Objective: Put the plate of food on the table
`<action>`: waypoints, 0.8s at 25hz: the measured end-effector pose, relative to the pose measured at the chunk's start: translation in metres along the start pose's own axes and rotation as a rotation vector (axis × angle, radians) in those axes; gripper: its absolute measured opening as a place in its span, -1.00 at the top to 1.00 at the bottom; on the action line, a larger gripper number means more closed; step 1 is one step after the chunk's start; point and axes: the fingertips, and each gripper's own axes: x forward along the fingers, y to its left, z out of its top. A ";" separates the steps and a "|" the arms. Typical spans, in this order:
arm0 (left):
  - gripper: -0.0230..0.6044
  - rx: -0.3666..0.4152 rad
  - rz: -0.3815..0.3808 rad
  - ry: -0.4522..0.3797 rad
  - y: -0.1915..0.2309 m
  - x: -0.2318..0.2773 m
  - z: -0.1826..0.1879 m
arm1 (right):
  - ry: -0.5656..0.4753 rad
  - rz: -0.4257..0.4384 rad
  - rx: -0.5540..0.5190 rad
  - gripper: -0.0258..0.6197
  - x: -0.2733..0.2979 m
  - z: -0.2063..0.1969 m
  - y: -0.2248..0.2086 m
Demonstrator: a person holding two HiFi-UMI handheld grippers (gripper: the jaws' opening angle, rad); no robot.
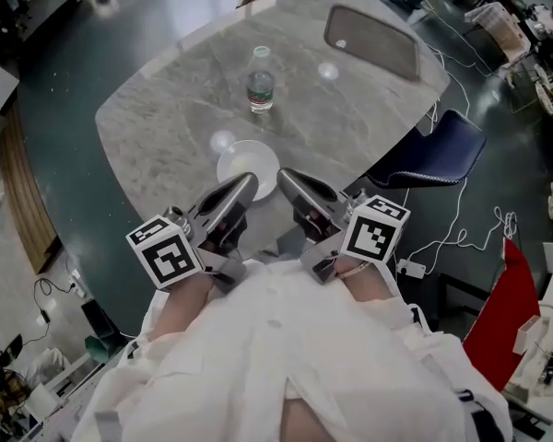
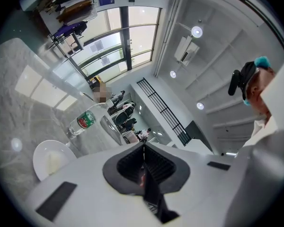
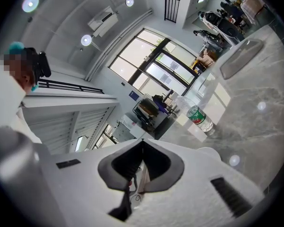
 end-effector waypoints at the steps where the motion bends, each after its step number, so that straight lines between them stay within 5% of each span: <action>1: 0.87 -0.004 0.000 0.002 0.001 -0.001 -0.001 | 0.002 -0.001 0.002 0.91 0.000 -0.002 0.000; 20: 0.87 -0.040 0.010 0.036 0.009 -0.009 -0.011 | 0.004 0.004 0.023 0.91 -0.002 -0.018 0.008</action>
